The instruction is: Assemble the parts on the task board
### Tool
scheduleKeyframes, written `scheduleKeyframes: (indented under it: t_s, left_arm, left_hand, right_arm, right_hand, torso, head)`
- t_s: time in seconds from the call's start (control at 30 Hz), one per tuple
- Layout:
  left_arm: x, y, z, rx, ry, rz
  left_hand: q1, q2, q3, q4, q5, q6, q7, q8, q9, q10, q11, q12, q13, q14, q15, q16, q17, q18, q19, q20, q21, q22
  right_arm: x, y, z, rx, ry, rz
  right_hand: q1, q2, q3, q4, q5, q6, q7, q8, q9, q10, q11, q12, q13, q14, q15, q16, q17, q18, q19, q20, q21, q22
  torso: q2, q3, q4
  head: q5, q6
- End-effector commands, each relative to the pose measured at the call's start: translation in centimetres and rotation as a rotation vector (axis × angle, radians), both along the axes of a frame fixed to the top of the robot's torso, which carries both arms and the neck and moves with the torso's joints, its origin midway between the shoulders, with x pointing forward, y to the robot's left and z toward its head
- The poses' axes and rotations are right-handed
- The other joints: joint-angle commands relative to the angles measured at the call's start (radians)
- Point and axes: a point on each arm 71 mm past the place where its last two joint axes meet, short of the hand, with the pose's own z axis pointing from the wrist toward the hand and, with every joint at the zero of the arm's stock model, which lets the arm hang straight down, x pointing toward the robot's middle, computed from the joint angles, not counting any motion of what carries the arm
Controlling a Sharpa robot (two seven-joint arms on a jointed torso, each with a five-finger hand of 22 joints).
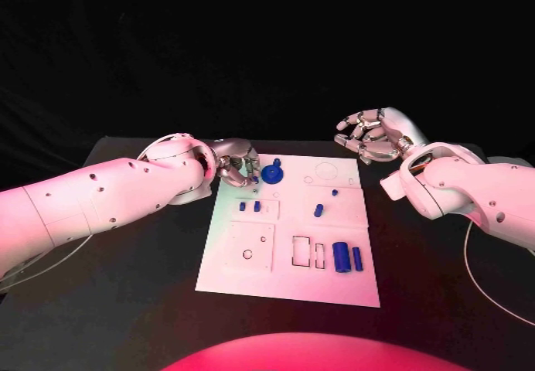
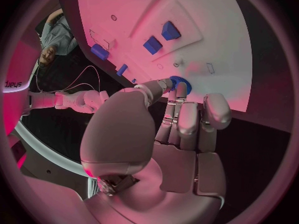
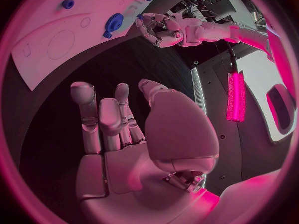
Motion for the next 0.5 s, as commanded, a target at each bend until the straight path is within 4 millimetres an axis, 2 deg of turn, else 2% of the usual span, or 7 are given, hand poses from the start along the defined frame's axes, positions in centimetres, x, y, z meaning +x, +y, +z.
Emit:
scheduleKeyframes:
  t_s: [0.03,0.17,0.5]
  left_arm:
    - [-0.04,0.09,-0.24,0.000,0.049,-0.001]
    - [-0.08,0.27,-0.44,0.004,0.065,-0.001]
    - [-0.18,0.33,-1.03,0.004,0.086,-0.001]
  left_hand:
    - [-0.008,0.002,-0.008,0.000,-0.004,0.007,0.002,-0.004,-0.001,0.010,-0.001,-0.006,-0.002,0.005,0.000,0.001,-0.001,-0.019,0.007,-0.001,0.004,-0.001]
    - [-0.008,0.002,-0.008,0.000,-0.004,0.007,0.002,-0.004,-0.001,0.010,-0.001,-0.006,-0.002,0.005,0.000,0.001,-0.001,-0.019,0.007,-0.001,0.004,-0.001]
    - [-0.009,0.002,-0.008,0.000,-0.004,0.009,0.001,-0.004,-0.001,0.012,-0.002,-0.008,-0.002,0.004,-0.001,0.001,-0.001,-0.019,0.006,-0.001,0.003,-0.002]
  right_arm:
    - [-0.06,0.17,0.02,0.001,-0.004,0.013]
    - [-0.06,0.17,0.01,0.001,-0.004,0.013]
    - [-0.06,0.20,0.01,0.001,-0.004,0.013]
  right_hand:
    - [-0.001,0.008,-0.003,0.004,0.004,0.005,-0.001,0.003,0.002,0.002,-0.001,0.005,-0.002,0.007,0.000,-0.002,0.001,0.009,0.005,-0.002,-0.006,0.001]
    - [-0.001,0.008,-0.003,0.004,0.004,0.005,-0.001,0.003,0.002,0.002,-0.001,0.005,-0.002,0.007,0.000,-0.002,0.001,0.009,0.005,-0.002,-0.006,0.001]
    - [-0.001,0.008,-0.003,0.004,0.004,0.005,-0.001,0.003,0.002,0.002,-0.001,0.005,-0.002,0.007,0.000,-0.002,0.001,0.009,0.005,-0.002,-0.006,0.001]
  torso:
    - [0.000,-0.0007,-0.0011]
    - [0.000,-0.0004,-0.0024]
    - [0.000,-0.0002,-0.0007]
  head:
    - [0.002,-0.002]
    - [0.002,-0.003]
    - [0.001,-0.004]
